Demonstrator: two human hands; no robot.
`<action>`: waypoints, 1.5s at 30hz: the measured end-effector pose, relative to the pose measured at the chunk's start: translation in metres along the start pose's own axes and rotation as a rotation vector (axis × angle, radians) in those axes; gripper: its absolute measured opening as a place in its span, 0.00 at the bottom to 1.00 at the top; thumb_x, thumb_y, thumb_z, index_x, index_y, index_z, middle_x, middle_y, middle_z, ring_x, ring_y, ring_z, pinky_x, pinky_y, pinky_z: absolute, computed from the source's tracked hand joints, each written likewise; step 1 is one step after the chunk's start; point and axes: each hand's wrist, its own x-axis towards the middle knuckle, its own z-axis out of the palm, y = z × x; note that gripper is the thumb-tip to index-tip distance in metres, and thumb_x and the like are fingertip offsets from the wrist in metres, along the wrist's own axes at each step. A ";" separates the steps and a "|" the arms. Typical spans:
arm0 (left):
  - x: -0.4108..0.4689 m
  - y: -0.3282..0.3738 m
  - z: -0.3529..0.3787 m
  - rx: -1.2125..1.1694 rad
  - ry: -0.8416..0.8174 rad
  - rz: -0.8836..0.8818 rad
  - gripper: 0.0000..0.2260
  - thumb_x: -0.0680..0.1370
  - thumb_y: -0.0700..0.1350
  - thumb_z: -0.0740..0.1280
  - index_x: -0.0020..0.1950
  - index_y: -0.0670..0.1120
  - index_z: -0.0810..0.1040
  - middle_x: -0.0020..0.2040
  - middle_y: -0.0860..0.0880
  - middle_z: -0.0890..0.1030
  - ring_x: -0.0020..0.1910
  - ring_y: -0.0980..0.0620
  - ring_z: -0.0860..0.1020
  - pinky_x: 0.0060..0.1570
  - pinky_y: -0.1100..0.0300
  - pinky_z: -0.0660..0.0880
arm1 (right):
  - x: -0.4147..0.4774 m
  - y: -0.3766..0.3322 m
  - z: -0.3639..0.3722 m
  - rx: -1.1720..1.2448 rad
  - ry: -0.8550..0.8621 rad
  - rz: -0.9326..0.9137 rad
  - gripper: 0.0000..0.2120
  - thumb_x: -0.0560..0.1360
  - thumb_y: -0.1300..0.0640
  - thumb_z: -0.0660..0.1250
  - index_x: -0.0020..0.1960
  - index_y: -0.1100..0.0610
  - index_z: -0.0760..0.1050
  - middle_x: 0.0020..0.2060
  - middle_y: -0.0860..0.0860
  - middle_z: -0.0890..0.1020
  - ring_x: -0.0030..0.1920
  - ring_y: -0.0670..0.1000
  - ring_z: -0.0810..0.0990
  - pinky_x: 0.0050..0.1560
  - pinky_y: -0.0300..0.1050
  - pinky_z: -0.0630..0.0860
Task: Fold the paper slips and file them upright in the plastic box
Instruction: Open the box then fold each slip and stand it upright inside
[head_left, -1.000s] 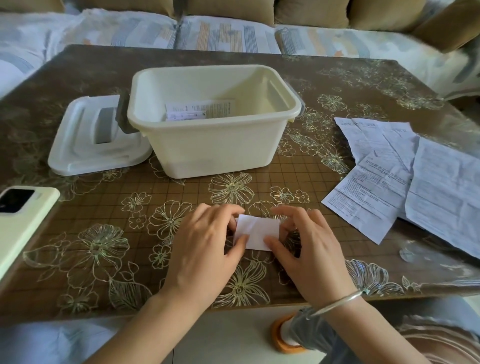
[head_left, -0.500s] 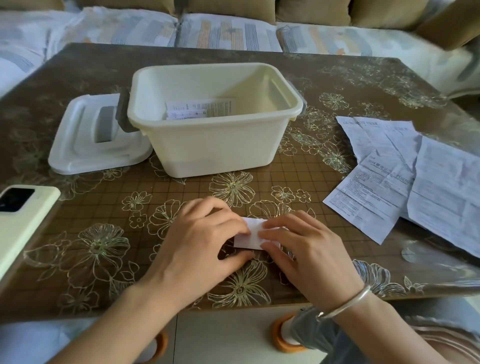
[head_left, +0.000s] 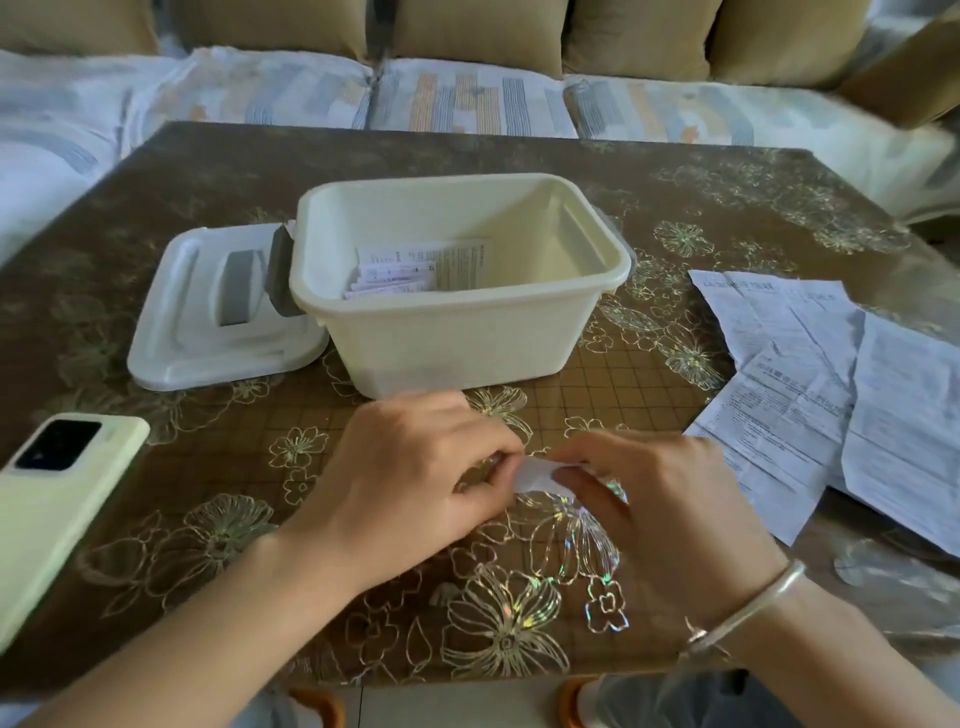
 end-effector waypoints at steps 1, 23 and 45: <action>0.006 0.000 -0.010 -0.024 0.038 -0.008 0.07 0.77 0.46 0.67 0.46 0.47 0.85 0.39 0.55 0.84 0.38 0.57 0.80 0.35 0.57 0.78 | 0.009 -0.002 -0.009 0.059 0.003 0.023 0.04 0.71 0.54 0.69 0.44 0.49 0.82 0.32 0.41 0.82 0.29 0.43 0.79 0.29 0.40 0.76; 0.090 -0.141 -0.061 0.120 0.142 -0.555 0.07 0.77 0.43 0.66 0.49 0.52 0.83 0.60 0.57 0.78 0.63 0.55 0.68 0.51 0.72 0.56 | 0.232 0.017 0.016 0.330 -0.687 0.159 0.03 0.71 0.53 0.73 0.42 0.46 0.80 0.37 0.43 0.85 0.38 0.45 0.84 0.51 0.50 0.81; 0.091 -0.139 -0.060 0.077 0.126 -0.596 0.09 0.76 0.50 0.61 0.46 0.56 0.82 0.58 0.60 0.77 0.59 0.59 0.73 0.50 0.66 0.65 | 0.230 -0.019 0.022 0.097 -0.672 -0.192 0.06 0.66 0.42 0.67 0.38 0.44 0.76 0.31 0.38 0.78 0.44 0.33 0.75 0.43 0.31 0.72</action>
